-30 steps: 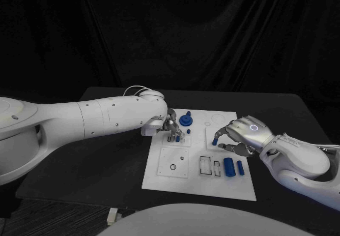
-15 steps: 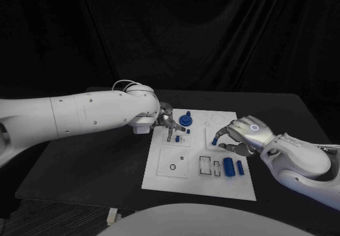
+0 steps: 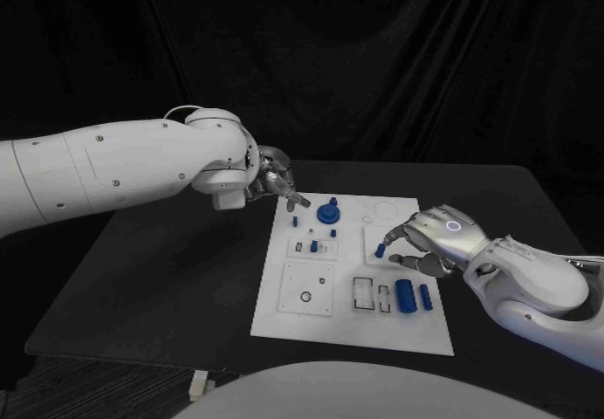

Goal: Assemble the parts on the task board

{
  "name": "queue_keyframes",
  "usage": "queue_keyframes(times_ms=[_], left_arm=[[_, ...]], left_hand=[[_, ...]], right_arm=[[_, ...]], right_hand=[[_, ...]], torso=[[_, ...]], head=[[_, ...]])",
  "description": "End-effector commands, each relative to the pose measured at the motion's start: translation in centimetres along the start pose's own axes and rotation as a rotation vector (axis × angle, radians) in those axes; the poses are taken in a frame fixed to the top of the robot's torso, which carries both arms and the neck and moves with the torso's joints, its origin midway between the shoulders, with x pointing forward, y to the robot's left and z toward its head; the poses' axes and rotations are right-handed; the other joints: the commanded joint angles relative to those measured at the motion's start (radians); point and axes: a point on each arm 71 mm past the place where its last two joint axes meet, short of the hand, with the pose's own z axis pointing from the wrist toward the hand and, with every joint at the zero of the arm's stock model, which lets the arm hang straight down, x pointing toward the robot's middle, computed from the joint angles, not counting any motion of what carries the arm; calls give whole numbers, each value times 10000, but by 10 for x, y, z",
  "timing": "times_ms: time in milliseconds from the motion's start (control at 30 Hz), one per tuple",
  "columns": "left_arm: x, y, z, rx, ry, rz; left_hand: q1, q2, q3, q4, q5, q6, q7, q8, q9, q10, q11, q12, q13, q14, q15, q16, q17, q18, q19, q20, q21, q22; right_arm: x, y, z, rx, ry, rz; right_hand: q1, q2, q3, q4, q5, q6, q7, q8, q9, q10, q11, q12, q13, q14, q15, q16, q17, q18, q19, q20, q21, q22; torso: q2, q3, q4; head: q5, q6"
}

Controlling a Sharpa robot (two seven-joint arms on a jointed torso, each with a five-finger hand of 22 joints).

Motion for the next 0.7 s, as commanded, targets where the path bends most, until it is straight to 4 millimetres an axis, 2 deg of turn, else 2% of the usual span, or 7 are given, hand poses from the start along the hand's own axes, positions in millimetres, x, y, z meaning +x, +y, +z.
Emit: queue_keyframes(times_ms=[33, 233, 333, 467, 700], left_arm=[[-5, 4, 4, -157, 840, 489], [-22, 14, 21, -754, 629, 370], [-26, 16, 31, -965, 601, 301], [-23, 16, 44, -1175, 739, 290], [-13, 17, 68, -1587, 815, 635]], left_hand=[[-169, 17, -277, 240, -26, 15, 53, -216, -221, 1058, 114, 34, 2623, 1075, 107, 26, 2635, -178, 508, 75, 181, 2157], [-200, 38, -473, 396, -20, 38, 95, -452, -441, 1058, 157, 34, 2623, 1075, 139, 26, 2635, -193, 527, 112, 277, 2177], [-101, 50, -479, 357, 14, 72, 102, -519, -519, 1058, 166, 34, 2623, 1075, 149, 26, 2635, -196, 532, 124, 300, 2181], [85, 27, -483, 253, 72, 132, 118, -627, -645, 1058, 178, 34, 2623, 1075, 162, 26, 2635, -193, 525, 141, 299, 2178], [-84, -70, -683, 378, -34, 242, 134, -710, -758, 1058, 191, 34, 2623, 1075, 175, 26, 2635, -183, 501, 156, 258, 2164]], right_arm=[[0, 0, -1, 2, -103, -28], [-2, 2, 0, -117, -261, 45], [-2, 2, 0, -149, -313, 117], [-3, 3, 0, -201, -398, 185], [-5, 5, -1, -312, -589, 278]], right_hand=[[-143, 19, -8, 92, -87, 65, 6, 6, -22, 1024, -72, 37, 2628, 909, -71, 3, 1947, 52, 775, -51, 18, 2458], [-322, 19, -59, 113, -150, 72, 5, 2, -39, 1024, -69, 37, 2628, 919, -63, 24, 1982, 39, 805, -46, 66, 2477], [-645, 37, -133, 129, -416, 81, 6, -4, -63, 1024, -65, 37, 2628, 924, -54, 35, 1996, 23, 841, -37, 124, 2498], [-759, 73, -133, 134, -432, 82, 2, -8, -74, 1024, -66, 37, 2628, 927, -54, 41, 2005, 14, 860, -36, 156, 2509], [-1164, 77, -162, 143, -421, 96, -6, -13, -106, 1024, -73, 37, 2628, 938, -58, 68, 2046, -24, 943, -38, 299, 2561]], torso=[[-12, 4, 9], [-6, 1, 11], [-4, 5, 9], [5, 1, 9], [23, 1, 7]], head=[[5, -2], [-4, -2], [-29, -2], [-22, -2], [-62, -2]])
